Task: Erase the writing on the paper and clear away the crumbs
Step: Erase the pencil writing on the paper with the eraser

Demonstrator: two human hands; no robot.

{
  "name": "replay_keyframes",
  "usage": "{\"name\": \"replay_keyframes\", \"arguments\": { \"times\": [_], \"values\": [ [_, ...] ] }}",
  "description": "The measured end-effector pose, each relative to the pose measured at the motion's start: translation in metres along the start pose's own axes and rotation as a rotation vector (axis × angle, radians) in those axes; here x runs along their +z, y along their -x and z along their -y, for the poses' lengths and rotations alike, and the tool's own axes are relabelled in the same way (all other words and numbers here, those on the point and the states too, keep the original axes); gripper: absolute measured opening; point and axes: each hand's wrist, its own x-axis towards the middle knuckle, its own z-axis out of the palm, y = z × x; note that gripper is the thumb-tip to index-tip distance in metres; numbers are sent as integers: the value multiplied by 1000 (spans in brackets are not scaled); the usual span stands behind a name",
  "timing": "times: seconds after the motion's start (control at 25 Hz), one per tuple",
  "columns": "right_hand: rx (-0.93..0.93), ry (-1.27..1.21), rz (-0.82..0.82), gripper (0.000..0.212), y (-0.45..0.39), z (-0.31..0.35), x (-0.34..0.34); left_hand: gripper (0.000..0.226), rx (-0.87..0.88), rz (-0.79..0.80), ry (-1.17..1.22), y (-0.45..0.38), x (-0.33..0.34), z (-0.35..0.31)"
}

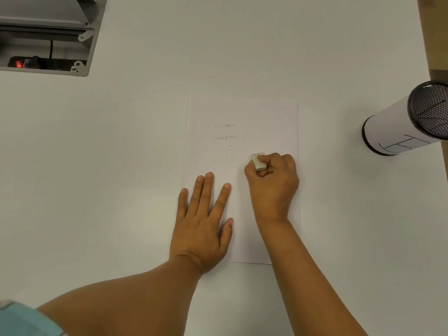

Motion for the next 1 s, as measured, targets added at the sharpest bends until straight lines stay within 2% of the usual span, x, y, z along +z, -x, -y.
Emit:
{"name": "replay_keyframes", "arguments": {
  "times": [0.16,0.2,0.36,0.52,0.56,0.72,0.88,1.0],
  "values": [
    [-75,13,193,12,26,16,15,62,8,-1,1,1,0,0],
    [-75,10,186,13,22,13,13,62,9,-1,0,1,0,0],
    [32,5,-28,11,6,1,4,62,28,-2,-17,0,2,1],
    [-75,20,159,13,28,14,16,62,43,-11,5,0,0,0],
    [-78,19,153,13,23,9,12,62,38,-12,6,0,0,0],
    [14,42,-70,11,-2,-10,-7,62,26,-15,-7,0,1,1],
    [-29,-21,-120,20,2,-10,-6,63,26,-24,-12,1,4,1],
    [-95,186,-64,22,-2,-13,-4,62,21,-5,-51,3,4,0]
  ]
}}
